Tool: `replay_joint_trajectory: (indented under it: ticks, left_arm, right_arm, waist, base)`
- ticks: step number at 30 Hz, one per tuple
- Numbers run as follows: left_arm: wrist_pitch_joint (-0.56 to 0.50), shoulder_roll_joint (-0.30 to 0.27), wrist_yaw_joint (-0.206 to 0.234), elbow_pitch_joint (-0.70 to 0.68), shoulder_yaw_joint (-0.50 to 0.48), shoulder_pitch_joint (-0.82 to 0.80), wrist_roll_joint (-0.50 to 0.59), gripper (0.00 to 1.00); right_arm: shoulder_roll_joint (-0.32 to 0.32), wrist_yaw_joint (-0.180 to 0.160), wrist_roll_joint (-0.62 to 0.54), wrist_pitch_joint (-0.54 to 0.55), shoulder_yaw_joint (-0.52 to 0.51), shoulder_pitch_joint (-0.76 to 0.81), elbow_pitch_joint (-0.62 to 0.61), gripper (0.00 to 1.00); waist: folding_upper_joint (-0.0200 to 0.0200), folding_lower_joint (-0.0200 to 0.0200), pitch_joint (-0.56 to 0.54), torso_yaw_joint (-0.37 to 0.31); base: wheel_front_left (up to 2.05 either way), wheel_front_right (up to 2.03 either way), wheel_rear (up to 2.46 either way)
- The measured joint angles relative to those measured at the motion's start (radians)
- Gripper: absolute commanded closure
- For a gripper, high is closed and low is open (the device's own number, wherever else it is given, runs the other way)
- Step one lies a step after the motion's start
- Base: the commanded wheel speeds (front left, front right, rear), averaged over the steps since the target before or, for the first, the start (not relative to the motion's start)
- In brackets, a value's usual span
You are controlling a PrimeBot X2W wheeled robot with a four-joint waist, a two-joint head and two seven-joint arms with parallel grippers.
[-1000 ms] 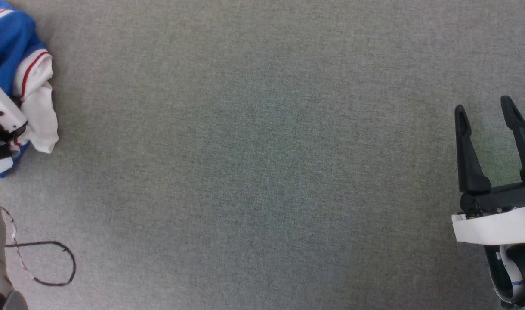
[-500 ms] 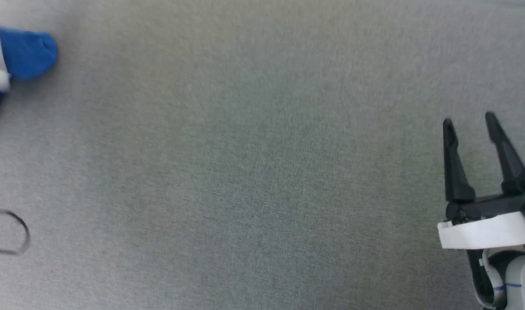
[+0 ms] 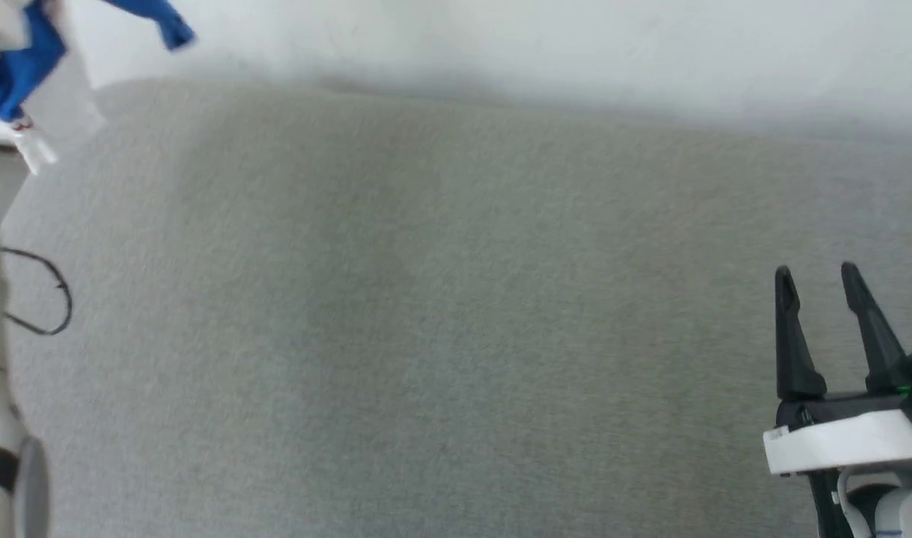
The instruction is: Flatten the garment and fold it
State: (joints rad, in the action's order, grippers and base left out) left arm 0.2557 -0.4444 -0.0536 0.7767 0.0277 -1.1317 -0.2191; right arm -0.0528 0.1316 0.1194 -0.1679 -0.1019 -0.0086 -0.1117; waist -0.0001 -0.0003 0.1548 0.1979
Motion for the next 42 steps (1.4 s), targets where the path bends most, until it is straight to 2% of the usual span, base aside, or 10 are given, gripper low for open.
replay_joint_trajectory:
  ticks: [4,11,15,20,26,29,30,31,36,42]
  left_arm:
    - [0.001,0.067,-0.019,-0.074,0.033,0.027,-0.001,1.0]
    - [-0.017,0.277,-0.051,-0.153,0.15,0.164,-0.036,1.0]
    - [-0.037,0.355,-0.053,-0.255,0.209,0.28,-0.075,1.0]
    - [-0.063,0.381,-0.038,-0.391,0.238,0.521,-0.143,1.0]
    - [-0.081,0.37,0.07,-0.42,0.208,0.905,-0.179,1.0]
    - [-0.074,0.34,0.095,-0.405,0.21,1.028,-0.168,1.0]
    - [-0.07,0.332,0.096,-0.397,0.218,1.048,-0.157,0.58]
    - [-0.07,0.324,0.104,-0.389,0.231,1.061,-0.14,0.0]
    - [-0.016,0.333,0.12,-0.405,0.233,1.074,-0.123,0.0]
    - [0.001,0.356,0.139,-0.578,0.18,1.091,-0.082,0.0]
  right_arm:
    - [0.001,0.0,0.016,0.0,-0.008,0.022,0.009,0.0]
    - [0.0,0.0,0.034,0.002,-0.023,0.054,0.018,0.0]
    - [0.0,0.0,0.044,0.002,-0.029,0.061,0.019,0.0]
    - [0.0,0.0,0.054,0.0,-0.024,0.07,0.028,0.0]
    - [0.0,0.0,0.067,-0.009,-0.011,0.071,0.047,0.0]
    - [0.0,0.0,0.066,-0.01,0.003,0.07,0.052,0.0]
    - [0.0,0.0,0.066,-0.01,0.008,0.071,0.055,0.0]
    - [0.0,0.0,0.065,-0.01,0.012,0.07,0.055,0.0]
    - [0.0,0.0,0.063,-0.01,0.022,0.07,0.065,0.0]
    - [0.0,0.0,0.05,-0.007,0.024,0.079,0.062,0.0]
  waist:
    - [0.0,0.0,-0.039,-0.047]
    - [0.0,0.0002,-0.08,-0.154]
    - [0.0,0.0002,-0.094,-0.214]
    - [0.0,0.0002,-0.098,-0.283]
    - [0.0,0.0003,-0.084,-0.337]
    - [0.0001,0.0003,-0.07,-0.343]
    - [0.0,0.0004,-0.068,-0.339]
    - [0.0,0.0003,-0.067,-0.335]
    - [0.0,0.0003,-0.076,-0.309]
    - [0.0,0.0003,-0.114,-0.288]
  base:
    - [0.0,0.0,0.0]
    - [0.0,0.0,0.0]
    - [0.0,0.0,0.0]
    - [0.0,0.0,0.0]
    - [0.0,0.0,0.0]
    - [0.0,0.0,0.0]
    - [0.0,0.0,0.0]
    - [0.0,0.0,0.0]
    - [0.0,0.0,0.0]
    - [0.0,0.0,0.0]
